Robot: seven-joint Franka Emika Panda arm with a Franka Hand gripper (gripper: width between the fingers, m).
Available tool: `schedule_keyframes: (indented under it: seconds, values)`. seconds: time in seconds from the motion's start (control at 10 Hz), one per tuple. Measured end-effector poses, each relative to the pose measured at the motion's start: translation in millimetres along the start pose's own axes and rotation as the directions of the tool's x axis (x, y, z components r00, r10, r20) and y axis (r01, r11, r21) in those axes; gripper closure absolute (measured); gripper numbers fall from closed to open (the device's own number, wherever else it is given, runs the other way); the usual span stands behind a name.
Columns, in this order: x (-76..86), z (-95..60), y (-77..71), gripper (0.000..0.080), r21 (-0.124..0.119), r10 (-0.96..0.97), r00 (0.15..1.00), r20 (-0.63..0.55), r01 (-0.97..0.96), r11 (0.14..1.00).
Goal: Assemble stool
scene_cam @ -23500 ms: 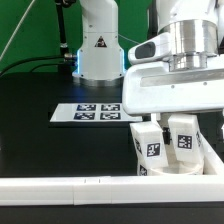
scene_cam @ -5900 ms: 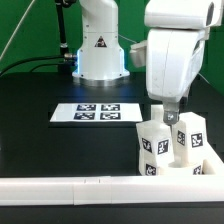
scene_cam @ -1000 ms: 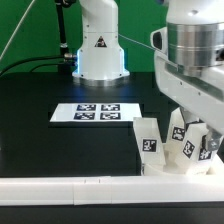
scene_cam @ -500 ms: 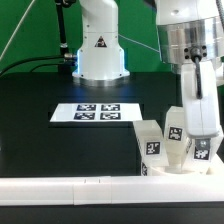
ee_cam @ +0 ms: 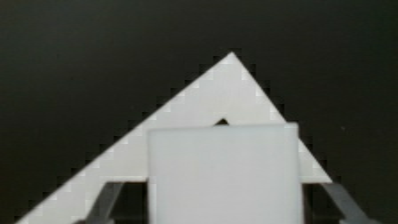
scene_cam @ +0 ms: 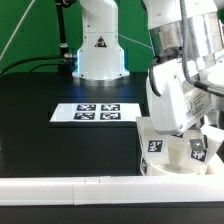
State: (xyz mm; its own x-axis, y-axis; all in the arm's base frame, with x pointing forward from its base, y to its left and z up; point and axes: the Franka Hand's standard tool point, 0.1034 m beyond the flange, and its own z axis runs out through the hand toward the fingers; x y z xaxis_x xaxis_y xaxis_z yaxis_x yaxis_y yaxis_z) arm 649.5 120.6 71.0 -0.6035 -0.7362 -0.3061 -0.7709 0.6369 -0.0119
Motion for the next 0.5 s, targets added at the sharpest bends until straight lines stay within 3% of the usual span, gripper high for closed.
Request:
schedule_keyframes:
  seconds: [0.1, 0.3, 0.4, 0.5]
  values:
    - [-1.3, 0.8, 0.3, 0.0459, 0.050, 0.059, 0.998, 0.037, -0.061, 0.997]
    - [-2.3, 2.1, 3.0, 0.0459, 0.061, 0.017, 0.999, 0.036, -0.019, 0.998]
    - [-2.1, 2.3, 3.1, 0.0229, 0.062, -0.008, 0.999, 0.034, 0.006, 0.998]
    - [-3.3, 1.9, 4.0, 0.0229, 0.060, -0.018, 0.999, 0.033, 0.016, 0.998]
